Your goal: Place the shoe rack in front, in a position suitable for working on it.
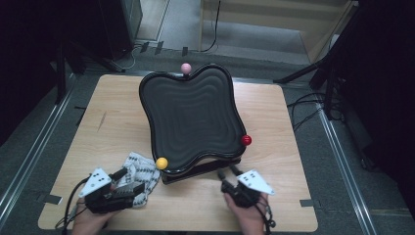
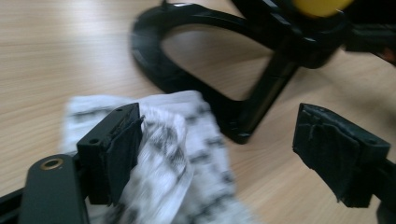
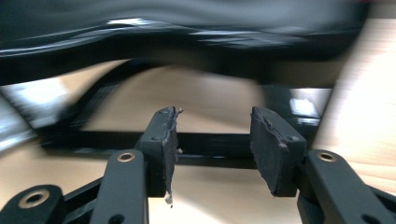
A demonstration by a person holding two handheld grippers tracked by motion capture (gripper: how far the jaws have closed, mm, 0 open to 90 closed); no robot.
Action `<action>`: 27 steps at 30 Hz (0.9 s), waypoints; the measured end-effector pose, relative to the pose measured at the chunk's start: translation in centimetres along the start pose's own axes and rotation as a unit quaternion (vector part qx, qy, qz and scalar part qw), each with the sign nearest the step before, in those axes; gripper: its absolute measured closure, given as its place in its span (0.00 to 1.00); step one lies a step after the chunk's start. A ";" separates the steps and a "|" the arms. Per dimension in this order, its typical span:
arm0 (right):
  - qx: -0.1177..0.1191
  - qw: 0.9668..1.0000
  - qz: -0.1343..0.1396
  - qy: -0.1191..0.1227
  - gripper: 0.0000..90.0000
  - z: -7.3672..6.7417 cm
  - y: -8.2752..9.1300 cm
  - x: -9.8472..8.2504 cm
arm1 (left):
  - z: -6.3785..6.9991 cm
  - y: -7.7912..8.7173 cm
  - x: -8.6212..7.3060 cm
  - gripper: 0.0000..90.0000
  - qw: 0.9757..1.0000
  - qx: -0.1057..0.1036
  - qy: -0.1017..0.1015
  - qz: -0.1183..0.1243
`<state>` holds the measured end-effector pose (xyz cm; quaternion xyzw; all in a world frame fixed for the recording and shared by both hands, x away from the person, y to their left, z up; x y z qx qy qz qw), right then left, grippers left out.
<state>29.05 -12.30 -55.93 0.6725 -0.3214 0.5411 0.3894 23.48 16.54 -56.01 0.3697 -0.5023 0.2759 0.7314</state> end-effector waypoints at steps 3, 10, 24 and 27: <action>-0.050 0.999 -0.021 -0.002 0.50 4.6 -1.1 -0.1 | 1.6 -2.2 -0.8 0.30 1.000 0.005 -0.012 -0.020; -0.061 0.997 -0.029 0.022 0.55 6.8 -3.5 0.2 | 2.6 -4.2 -0.2 0.38 0.998 0.044 -0.047 -0.024; 0.009 1.000 -0.010 0.013 0.82 5.0 -2.1 -0.5 | 0.8 -6.7 0.4 0.79 0.998 0.060 0.006 -0.001; 0.014 1.000 -0.012 0.005 0.82 4.0 -0.3 -1.0 | -0.2 -7.3 0.8 0.78 0.998 0.054 0.013 -0.004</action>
Point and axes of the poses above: each handheld gripper's, and its own axes: y roughly backward along the jaws, x roughly out of its top, z roughly to its right, the point moved 9 cm from there along -y, roughly forward along the jaws, and after that the axes turned 11 degrees about z, right-handed, at the moved point
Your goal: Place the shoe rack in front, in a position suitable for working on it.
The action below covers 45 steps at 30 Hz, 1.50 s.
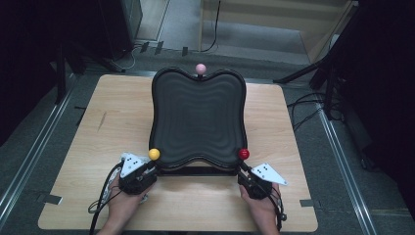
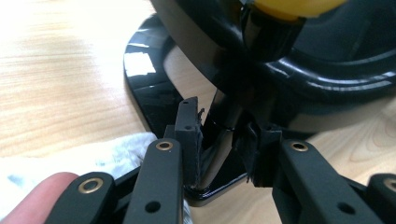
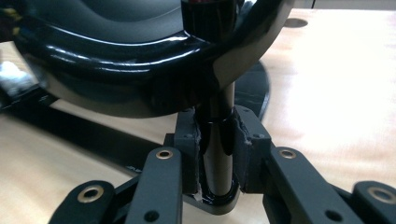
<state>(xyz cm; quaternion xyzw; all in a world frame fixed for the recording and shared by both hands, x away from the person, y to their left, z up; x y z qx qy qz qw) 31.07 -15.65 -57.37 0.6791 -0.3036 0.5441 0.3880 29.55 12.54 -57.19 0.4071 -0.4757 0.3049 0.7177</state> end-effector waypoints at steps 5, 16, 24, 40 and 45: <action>0.016 1.000 -0.001 -0.004 0.82 -2.2 2.0 -0.8 | -2.0 0.0 0.4 0.55 0.999 0.001 0.034 -0.016; 0.045 0.999 -0.003 0.000 0.81 -5.7 2.8 -1.4 | -3.8 5.4 -0.7 0.40 1.000 -0.021 -0.017 -0.013; 0.052 0.999 0.002 0.011 0.82 -6.0 2.7 -1.3 | -2.5 3.7 -0.6 0.80 0.999 -0.005 -0.040 -0.014; 0.038 0.999 0.003 -0.001 0.82 -6.2 4.3 -1.9 | -2.7 -4.8 2.0 0.62 1.000 0.015 0.006 -0.003; 0.031 1.000 0.006 -0.001 0.82 -6.7 4.0 -1.9 | -2.1 -3.1 1.8 0.28 0.999 0.011 0.000 -0.047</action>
Point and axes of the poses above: each handheld gripper's, and its own axes: y roughly backward along the jaws, x roughly out of its top, z roughly to its right, the point moved 9 cm from there along -y, roughly forward along the jaws, and after that the axes turned 11 degrees about z, right-handed, at the moved point
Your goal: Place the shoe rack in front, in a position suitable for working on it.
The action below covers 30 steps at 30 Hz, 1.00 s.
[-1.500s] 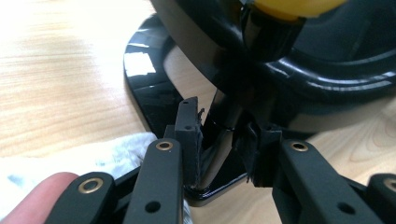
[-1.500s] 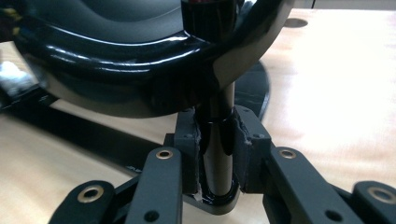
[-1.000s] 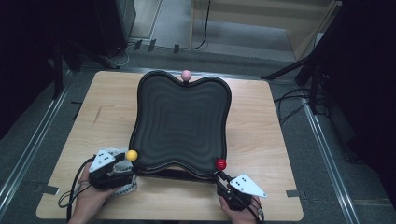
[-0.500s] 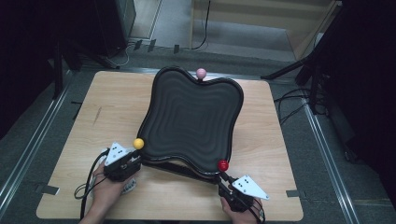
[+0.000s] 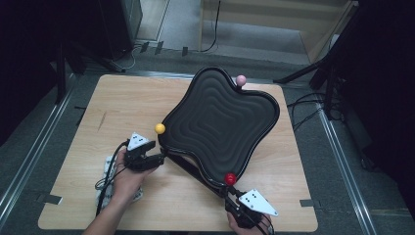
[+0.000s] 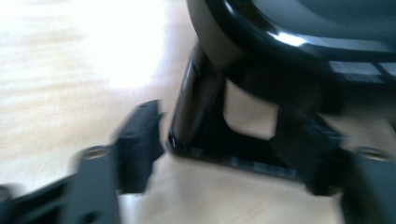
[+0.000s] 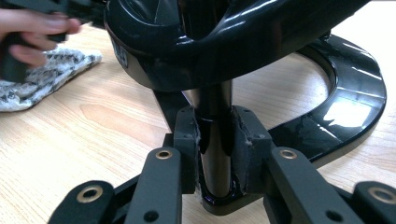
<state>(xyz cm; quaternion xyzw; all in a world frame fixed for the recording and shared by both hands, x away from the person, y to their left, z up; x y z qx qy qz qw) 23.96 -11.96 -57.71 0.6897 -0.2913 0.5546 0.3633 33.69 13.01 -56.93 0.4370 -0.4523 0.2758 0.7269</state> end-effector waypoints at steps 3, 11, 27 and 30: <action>0.006 1.000 0.000 -0.007 0.81 0.0 0.0 0.0 | -0.4 3.3 -0.3 0.22 1.000 -0.005 -0.013 -0.007; 0.006 1.000 0.000 -0.008 0.81 0.0 -0.1 0.0 | -5.4 10.2 0.1 0.17 0.999 0.020 0.009 0.039; 0.008 1.000 -0.001 -0.006 0.81 0.0 -0.4 0.0 | -3.3 13.7 0.0 0.96 0.985 -0.123 -0.059 0.101; 0.009 1.000 0.000 -0.004 0.81 0.0 -0.4 0.0 | -4.6 13.0 0.1 0.92 0.988 -0.094 -0.063 0.108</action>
Point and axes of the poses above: each handheld gripper's, and its own axes: y roughly backward along the jaws, x roughly out of its top, z roughly to its right, the point moved 9 cm from there along -y, roughly forward along the jaws, and after that the axes turned 11 degrees about z, right-handed, at the moved point
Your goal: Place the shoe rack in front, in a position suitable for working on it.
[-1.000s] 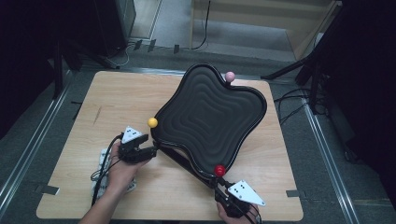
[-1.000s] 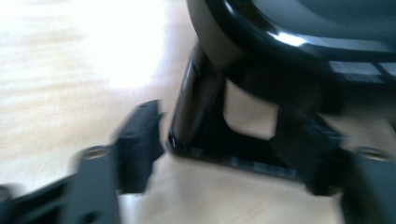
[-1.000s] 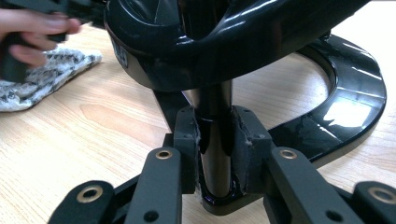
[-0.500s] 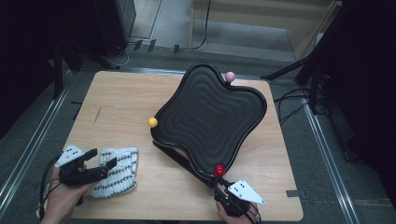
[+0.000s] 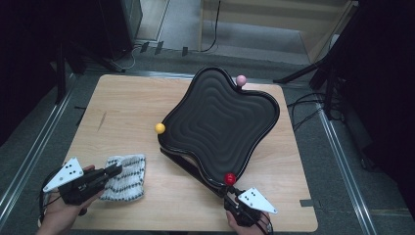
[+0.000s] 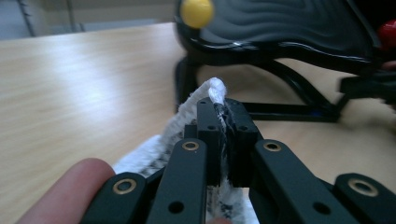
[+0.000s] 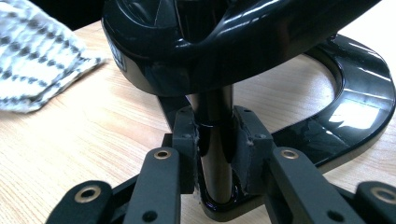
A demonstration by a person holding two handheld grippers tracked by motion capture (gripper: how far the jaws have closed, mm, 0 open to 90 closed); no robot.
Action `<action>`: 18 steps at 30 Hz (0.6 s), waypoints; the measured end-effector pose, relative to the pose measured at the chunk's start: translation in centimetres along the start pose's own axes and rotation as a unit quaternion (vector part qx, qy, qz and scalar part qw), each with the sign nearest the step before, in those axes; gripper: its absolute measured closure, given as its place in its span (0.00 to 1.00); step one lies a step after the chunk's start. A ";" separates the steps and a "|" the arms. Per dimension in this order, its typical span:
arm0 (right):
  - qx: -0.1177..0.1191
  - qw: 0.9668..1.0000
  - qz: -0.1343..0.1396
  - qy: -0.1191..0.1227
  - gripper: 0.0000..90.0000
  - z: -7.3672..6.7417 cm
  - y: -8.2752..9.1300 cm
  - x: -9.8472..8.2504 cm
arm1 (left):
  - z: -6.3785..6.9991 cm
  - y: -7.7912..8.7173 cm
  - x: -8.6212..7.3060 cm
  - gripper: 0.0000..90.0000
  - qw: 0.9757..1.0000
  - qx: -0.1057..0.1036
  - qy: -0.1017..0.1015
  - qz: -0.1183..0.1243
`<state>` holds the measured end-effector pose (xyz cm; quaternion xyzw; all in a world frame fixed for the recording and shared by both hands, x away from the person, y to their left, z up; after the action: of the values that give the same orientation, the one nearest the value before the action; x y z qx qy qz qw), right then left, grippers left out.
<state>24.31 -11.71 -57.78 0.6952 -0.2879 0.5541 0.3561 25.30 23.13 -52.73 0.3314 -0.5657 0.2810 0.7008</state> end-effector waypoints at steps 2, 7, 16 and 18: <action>0.001 1.000 0.000 0.000 0.81 0.0 0.0 0.0 | -3.0 -0.8 -2.6 0.89 0.995 0.077 -0.016 -0.060; 0.000 1.000 0.000 0.001 0.81 0.0 0.1 0.0 | -5.0 -1.7 -5.9 0.50 0.989 0.107 0.030 -0.098; 0.004 1.000 -0.007 -0.011 0.78 0.0 -0.3 -0.2 | -6.0 -2.0 -6.2 0.00 0.979 0.108 0.042 -0.165; 0.003 1.000 -0.009 -0.013 0.77 0.0 -0.4 -0.3 | -5.8 -2.2 -6.5 0.00 0.977 0.104 0.041 -0.181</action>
<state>24.57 -11.47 -58.11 0.7059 -0.2844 0.5426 0.3556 29.18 26.19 -60.28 0.4878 -0.4346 0.2202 0.7244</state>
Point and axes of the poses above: each handheld gripper's, and its own axes: y roughly backward along the jaws, x roughly out of its top, z roughly to its right, the point moved 9 cm from there along -y, roughly forward along the jaws, and after that the axes turned 11 degrees about z, right-handed, at the moved point
